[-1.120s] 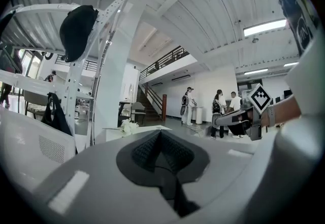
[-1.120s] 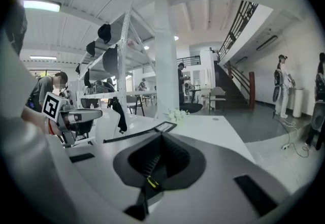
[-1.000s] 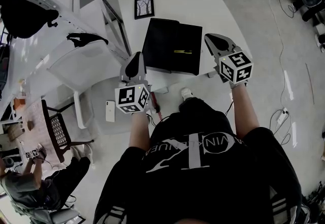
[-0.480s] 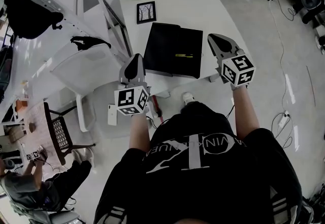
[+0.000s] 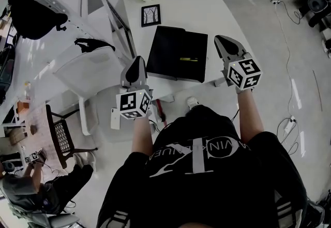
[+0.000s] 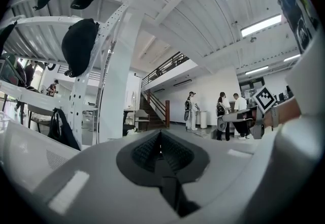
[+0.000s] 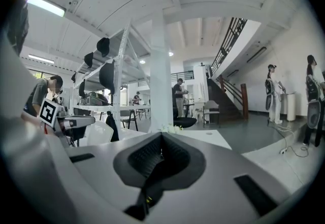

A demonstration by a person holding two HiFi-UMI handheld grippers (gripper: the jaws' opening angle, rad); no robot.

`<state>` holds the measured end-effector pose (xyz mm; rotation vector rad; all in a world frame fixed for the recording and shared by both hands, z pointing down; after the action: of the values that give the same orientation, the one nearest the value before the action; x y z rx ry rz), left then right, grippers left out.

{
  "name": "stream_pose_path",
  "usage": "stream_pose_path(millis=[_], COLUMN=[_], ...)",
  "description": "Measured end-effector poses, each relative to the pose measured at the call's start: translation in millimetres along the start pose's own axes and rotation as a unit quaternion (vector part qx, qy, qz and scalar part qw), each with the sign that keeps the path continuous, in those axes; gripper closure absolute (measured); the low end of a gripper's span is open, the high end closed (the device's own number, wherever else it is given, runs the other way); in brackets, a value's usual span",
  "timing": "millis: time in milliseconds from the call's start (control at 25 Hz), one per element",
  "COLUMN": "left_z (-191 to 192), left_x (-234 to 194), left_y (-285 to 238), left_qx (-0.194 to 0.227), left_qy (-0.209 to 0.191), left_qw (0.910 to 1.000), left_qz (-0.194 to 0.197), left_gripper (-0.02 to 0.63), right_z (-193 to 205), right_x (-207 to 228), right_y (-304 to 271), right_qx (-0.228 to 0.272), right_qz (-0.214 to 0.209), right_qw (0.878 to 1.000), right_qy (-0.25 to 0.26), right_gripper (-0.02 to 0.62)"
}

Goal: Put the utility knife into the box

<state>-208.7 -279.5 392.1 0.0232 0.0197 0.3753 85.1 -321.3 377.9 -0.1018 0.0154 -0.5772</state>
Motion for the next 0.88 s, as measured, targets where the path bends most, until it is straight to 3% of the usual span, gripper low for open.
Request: stream_pose_path(millis=[880], left_z=[5.1], left_x=[2.8], left_y=[1.0], left_qx=[-0.006], left_qy=[0.003], left_qw=[1.0000], left_qz=[-0.003], left_gripper=[0.595], right_z=[3.0], right_x=[2.0], right_y=[0.5], right_qx=[0.008], right_qz=[-0.004], right_qw=[1.000], right_qy=[-0.009], right_gripper=[0.580])
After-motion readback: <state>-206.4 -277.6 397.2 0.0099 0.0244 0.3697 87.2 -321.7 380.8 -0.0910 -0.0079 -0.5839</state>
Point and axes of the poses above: the fingertips, and each gripper's own axes: y backward along the fingers, x to its right, z out of its underside, the point moved 3 cm from there along y, backward along the fingers, and after that the axes turned 2 degrees about x, right-handed, at the moved point
